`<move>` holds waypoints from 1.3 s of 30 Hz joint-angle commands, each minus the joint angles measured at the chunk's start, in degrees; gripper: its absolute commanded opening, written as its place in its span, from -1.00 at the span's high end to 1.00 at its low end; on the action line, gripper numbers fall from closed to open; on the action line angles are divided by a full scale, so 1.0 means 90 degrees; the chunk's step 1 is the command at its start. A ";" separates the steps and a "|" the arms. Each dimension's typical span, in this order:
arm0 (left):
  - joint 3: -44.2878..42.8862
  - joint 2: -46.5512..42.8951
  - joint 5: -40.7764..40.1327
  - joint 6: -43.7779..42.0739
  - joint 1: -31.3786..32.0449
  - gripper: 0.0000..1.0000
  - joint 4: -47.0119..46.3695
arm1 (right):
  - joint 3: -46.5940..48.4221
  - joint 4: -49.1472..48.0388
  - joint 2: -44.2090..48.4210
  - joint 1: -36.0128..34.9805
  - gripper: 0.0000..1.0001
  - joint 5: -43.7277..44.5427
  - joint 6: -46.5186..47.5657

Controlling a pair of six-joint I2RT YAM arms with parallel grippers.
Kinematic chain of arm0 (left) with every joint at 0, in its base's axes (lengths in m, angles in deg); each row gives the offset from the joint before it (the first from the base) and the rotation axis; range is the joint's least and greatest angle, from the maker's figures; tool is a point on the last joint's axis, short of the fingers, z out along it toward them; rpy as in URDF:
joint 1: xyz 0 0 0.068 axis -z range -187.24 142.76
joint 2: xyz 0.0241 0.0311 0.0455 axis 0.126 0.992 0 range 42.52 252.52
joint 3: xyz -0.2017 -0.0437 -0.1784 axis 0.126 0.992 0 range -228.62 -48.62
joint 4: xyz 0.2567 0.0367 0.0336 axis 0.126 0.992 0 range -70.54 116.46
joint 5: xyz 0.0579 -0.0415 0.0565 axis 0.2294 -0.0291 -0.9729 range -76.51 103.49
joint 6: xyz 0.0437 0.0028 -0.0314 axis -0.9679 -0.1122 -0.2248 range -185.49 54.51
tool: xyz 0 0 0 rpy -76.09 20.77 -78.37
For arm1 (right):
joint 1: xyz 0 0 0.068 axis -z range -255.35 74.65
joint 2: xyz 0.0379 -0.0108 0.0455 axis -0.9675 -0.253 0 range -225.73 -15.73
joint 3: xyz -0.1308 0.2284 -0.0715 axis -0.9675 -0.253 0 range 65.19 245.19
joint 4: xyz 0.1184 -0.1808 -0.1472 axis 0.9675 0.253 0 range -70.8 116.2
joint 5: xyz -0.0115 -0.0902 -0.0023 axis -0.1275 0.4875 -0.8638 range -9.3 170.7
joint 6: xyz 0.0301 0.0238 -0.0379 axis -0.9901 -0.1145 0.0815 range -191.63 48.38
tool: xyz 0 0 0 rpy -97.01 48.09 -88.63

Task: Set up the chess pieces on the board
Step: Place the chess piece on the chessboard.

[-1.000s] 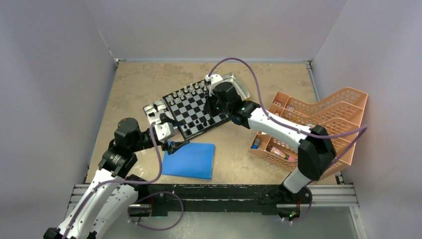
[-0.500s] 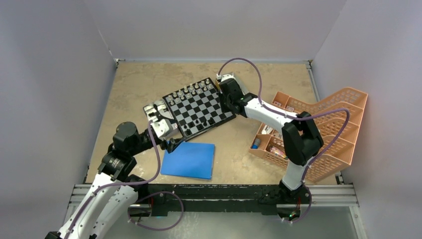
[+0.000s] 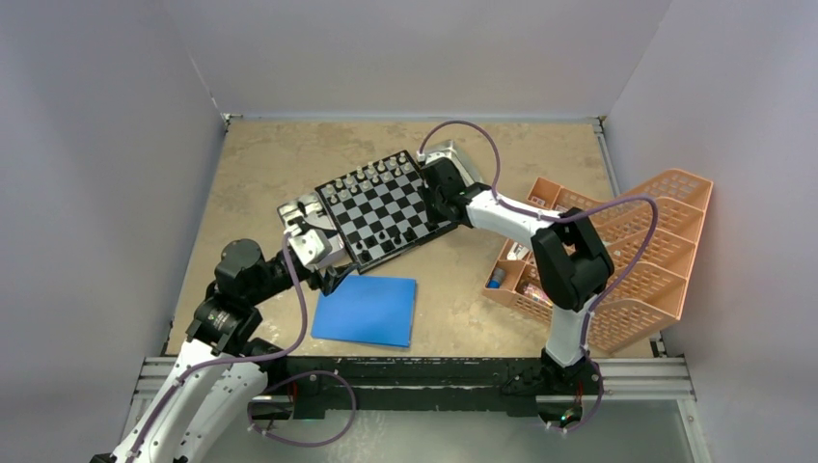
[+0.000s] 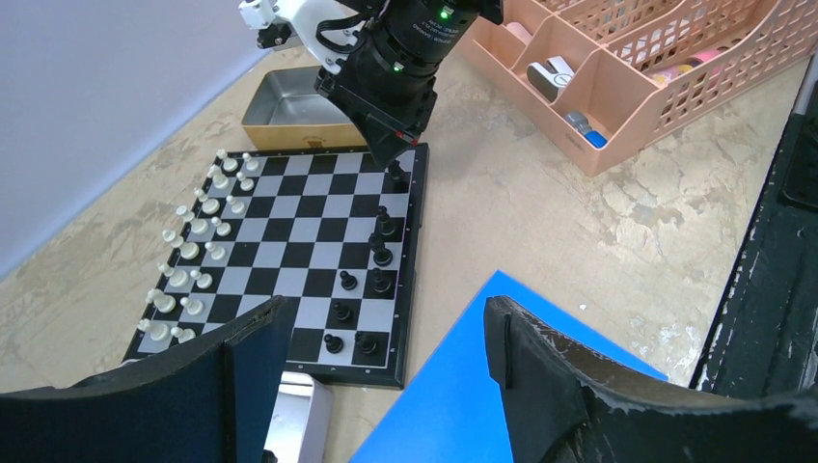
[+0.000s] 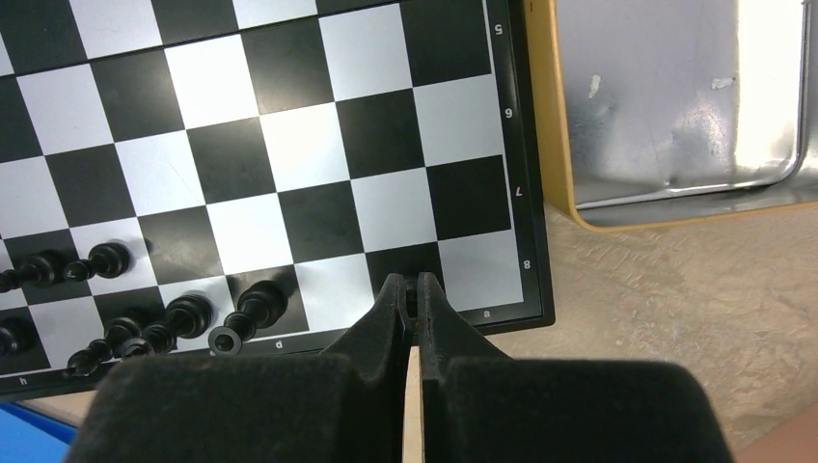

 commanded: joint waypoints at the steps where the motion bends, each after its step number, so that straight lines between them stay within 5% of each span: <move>1: -0.0276 -0.0024 -0.0074 -0.0032 0.0027 -0.44 -0.0063 | 0.0282 -0.0165 -0.0012 0.0027 1.00 -0.0007 -0.0092; 39: -0.0295 0.0122 -0.0096 -0.0044 0.0030 -0.44 0.0023 | 0.0212 -0.0104 -0.0164 0.0029 0.74 0.0171 -0.0217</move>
